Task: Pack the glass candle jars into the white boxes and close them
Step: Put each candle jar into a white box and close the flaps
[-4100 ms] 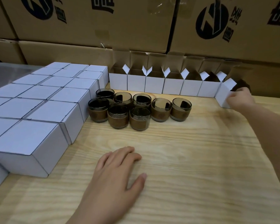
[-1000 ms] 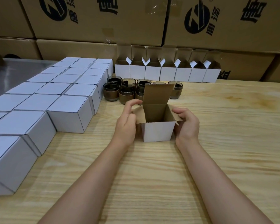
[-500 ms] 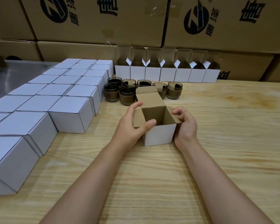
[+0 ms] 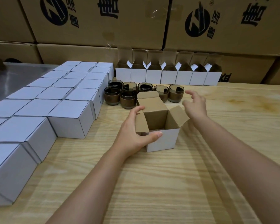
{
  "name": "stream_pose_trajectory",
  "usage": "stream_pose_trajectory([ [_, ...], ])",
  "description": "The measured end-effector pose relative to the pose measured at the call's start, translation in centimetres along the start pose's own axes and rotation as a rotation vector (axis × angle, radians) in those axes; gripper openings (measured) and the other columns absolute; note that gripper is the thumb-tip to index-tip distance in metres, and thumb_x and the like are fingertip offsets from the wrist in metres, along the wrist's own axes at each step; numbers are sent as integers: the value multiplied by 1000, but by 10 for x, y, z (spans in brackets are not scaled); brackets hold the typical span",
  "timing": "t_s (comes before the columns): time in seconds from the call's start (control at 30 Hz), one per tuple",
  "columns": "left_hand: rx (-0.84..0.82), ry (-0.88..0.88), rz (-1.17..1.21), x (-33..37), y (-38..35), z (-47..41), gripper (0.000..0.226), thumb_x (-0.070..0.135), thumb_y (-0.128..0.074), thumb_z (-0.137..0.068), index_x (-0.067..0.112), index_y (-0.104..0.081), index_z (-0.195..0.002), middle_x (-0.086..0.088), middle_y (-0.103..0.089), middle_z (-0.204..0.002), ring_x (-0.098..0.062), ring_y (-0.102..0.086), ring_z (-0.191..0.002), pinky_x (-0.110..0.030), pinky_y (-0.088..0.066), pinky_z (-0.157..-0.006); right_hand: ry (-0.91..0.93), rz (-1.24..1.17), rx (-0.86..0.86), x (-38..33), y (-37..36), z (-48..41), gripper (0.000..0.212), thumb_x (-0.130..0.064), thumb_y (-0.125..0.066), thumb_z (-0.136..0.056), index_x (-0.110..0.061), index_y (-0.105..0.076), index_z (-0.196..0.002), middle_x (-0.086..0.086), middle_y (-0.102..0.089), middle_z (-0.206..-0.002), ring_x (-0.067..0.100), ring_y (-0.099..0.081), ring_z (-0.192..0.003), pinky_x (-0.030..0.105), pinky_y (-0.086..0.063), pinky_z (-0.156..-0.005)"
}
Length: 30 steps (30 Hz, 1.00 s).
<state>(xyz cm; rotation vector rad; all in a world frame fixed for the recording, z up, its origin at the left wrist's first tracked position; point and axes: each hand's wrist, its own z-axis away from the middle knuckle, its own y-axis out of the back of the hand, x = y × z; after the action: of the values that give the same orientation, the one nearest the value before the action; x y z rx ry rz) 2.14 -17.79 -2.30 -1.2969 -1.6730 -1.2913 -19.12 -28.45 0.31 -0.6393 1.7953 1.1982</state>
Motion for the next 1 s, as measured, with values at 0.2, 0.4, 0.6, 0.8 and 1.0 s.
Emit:
stream_pose_trajectory([
  [0.2, -3, -29, -2, -1, 1, -1, 89, 58, -77, -54, 42, -40, -133, 10, -53, -126, -5, -53, -113, -6, -44, -78, 183, 454, -124, -4, -5, -47, 42, -22, -46, -99, -27, -40, -141, 8, -17, -154, 31, -14, -140, 45, -24, -110],
  [0.4, 6, -46, -8, -2, 0, -2, 84, 48, -79, -59, 39, -40, -133, 11, -51, -127, -2, -51, -113, -1, -41, -73, 234, 537, -136, -12, -19, -58, 38, -22, -51, -98, -23, -47, -136, 7, -18, -155, 28, -10, -143, 48, -25, -111],
  [0.6, -3, -46, -25, -2, 1, -2, 89, 61, -75, -53, 43, -39, -132, 14, -50, -128, 2, -49, -114, -4, -42, -78, 274, 575, -89, -18, -20, -60, 10, -24, -59, -94, -17, -54, -99, 7, -33, -148, 25, -20, -139, 48, -35, -102],
  [0.8, -4, -43, -56, -3, 0, -3, 89, 66, -71, -53, 46, -38, -132, 23, -47, -129, 5, -46, -118, -4, -38, -84, 216, 416, -210, -24, -18, -49, 14, -14, -56, -91, -9, -54, -78, 8, -51, -80, 23, -51, -86, 32, -45, -68],
  [1.0, -1, -50, -67, -4, 0, -3, 92, 67, -71, -52, 41, -39, -134, 18, -48, -133, 0, -45, -121, -9, -37, -93, 156, 286, -221, -48, 8, -34, 19, -27, -68, -86, -21, -53, -77, 1, -55, -86, 18, -51, -88, 24, -41, -62],
])
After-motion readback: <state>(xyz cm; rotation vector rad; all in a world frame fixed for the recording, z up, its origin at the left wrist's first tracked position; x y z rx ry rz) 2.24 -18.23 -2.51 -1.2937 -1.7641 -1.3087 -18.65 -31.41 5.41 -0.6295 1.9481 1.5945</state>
